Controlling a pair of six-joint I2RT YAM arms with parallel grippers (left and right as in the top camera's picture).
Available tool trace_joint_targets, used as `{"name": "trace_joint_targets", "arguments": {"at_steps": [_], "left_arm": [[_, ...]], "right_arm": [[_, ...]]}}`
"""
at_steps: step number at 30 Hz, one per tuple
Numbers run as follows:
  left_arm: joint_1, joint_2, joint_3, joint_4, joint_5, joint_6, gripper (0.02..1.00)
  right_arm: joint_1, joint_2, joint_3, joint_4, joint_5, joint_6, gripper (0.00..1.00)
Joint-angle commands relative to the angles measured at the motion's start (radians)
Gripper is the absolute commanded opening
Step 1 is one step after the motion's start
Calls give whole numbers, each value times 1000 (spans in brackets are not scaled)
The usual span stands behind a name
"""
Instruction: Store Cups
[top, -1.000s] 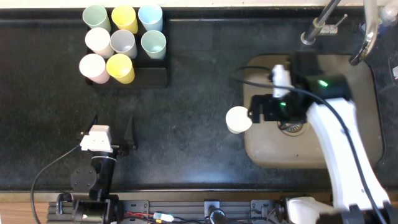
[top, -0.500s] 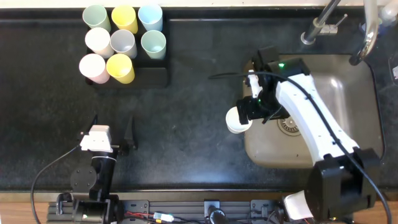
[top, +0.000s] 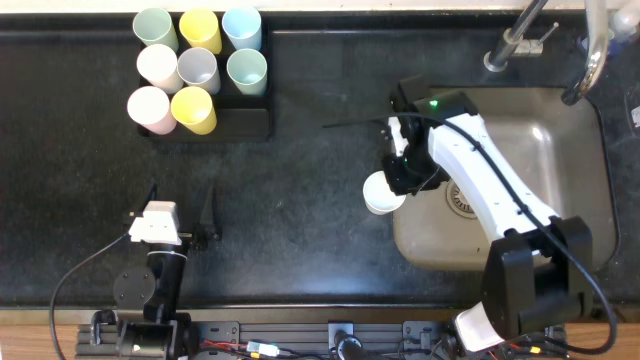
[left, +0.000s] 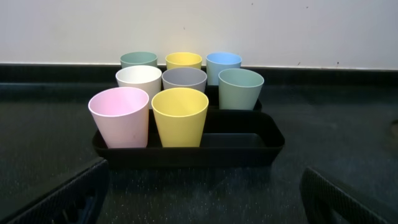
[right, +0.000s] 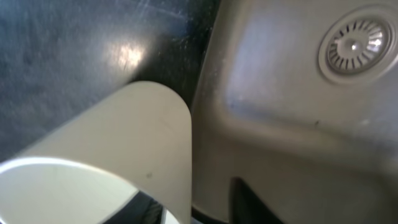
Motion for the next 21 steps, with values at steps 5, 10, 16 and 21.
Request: {"name": "trace_joint_targets", "arguments": {"at_steps": [5,10,16,21], "left_arm": [[10,-11,-2,-2,13,5,1000],[10,-11,-2,-2,13,5,1000],[10,-11,-2,-2,13,5,1000],[10,-11,-2,-2,13,5,1000]], "right_arm": [[7,4,32,26,-30,41,42],[16,0,37,51,-104,41,45],[86,-14,284,-21,-116,61,42],[156,63,645,-70,-119,118,42]]}}
